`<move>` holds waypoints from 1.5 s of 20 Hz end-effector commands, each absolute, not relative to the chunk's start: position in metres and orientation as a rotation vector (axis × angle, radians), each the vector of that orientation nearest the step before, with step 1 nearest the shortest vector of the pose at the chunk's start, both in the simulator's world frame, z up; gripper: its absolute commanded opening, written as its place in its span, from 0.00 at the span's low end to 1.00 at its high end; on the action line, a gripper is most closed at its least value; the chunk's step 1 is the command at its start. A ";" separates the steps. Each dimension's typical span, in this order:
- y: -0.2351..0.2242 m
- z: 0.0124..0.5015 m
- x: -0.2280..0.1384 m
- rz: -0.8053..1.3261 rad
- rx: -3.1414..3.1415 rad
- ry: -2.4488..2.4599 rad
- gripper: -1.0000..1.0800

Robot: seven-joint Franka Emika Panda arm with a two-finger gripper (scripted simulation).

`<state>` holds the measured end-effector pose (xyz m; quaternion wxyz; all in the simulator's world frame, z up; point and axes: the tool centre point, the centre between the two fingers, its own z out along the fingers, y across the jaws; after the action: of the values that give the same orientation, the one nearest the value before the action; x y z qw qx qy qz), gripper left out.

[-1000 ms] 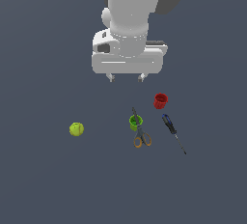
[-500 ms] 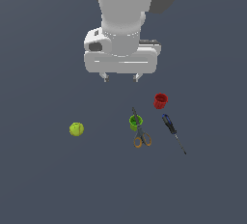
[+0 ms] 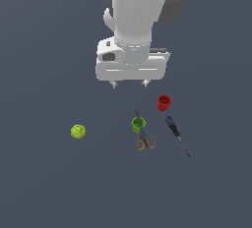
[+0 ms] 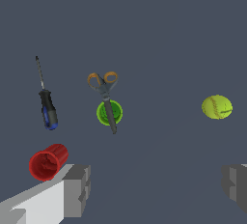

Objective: Pick up a designated object from a clutter of objects.

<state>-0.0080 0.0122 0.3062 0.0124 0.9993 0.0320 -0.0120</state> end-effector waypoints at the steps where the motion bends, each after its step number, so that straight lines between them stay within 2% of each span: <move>1: 0.024 0.294 -0.009 -0.037 3.110 0.154 0.96; 10: 0.088 0.226 -0.029 -0.026 3.070 0.469 0.96; 20: 0.168 0.144 -0.085 -0.010 2.985 0.898 0.96; 30: 0.206 0.103 -0.132 -0.001 2.920 1.149 0.96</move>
<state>-0.1265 0.2025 0.1074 0.0035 0.9338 0.3579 -0.0013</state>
